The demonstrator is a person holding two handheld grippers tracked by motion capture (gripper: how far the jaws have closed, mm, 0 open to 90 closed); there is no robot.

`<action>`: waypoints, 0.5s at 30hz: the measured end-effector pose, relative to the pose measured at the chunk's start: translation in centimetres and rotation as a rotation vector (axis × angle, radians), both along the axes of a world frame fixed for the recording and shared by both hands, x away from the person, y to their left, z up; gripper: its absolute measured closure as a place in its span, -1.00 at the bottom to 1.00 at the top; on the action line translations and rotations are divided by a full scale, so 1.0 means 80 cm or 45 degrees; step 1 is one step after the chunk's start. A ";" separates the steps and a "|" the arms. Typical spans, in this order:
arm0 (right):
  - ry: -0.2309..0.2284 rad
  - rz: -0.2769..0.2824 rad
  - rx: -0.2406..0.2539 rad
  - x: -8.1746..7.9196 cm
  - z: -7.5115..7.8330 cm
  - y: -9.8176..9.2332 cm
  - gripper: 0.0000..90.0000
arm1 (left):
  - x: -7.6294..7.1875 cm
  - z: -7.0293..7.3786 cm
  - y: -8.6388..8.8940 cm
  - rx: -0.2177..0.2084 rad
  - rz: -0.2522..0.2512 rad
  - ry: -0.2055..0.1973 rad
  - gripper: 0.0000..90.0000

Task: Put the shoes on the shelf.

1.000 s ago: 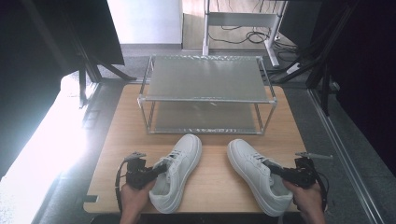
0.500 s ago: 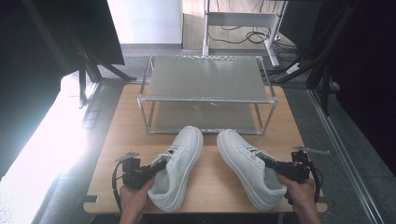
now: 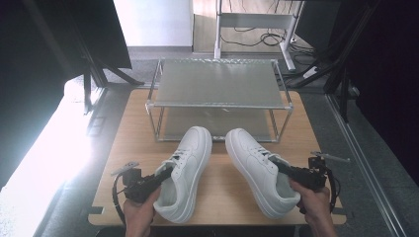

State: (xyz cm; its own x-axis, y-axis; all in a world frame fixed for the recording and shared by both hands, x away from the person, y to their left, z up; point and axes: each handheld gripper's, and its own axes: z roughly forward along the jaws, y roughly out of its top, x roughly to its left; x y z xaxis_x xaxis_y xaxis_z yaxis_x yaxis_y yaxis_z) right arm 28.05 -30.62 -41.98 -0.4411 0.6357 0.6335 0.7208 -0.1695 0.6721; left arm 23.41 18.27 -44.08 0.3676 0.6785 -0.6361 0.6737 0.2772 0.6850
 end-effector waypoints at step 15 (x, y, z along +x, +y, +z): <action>-0.058 -0.044 0.131 0.011 0.037 0.009 0.83 | 0.011 0.046 -0.014 -0.074 0.041 -0.102 0.88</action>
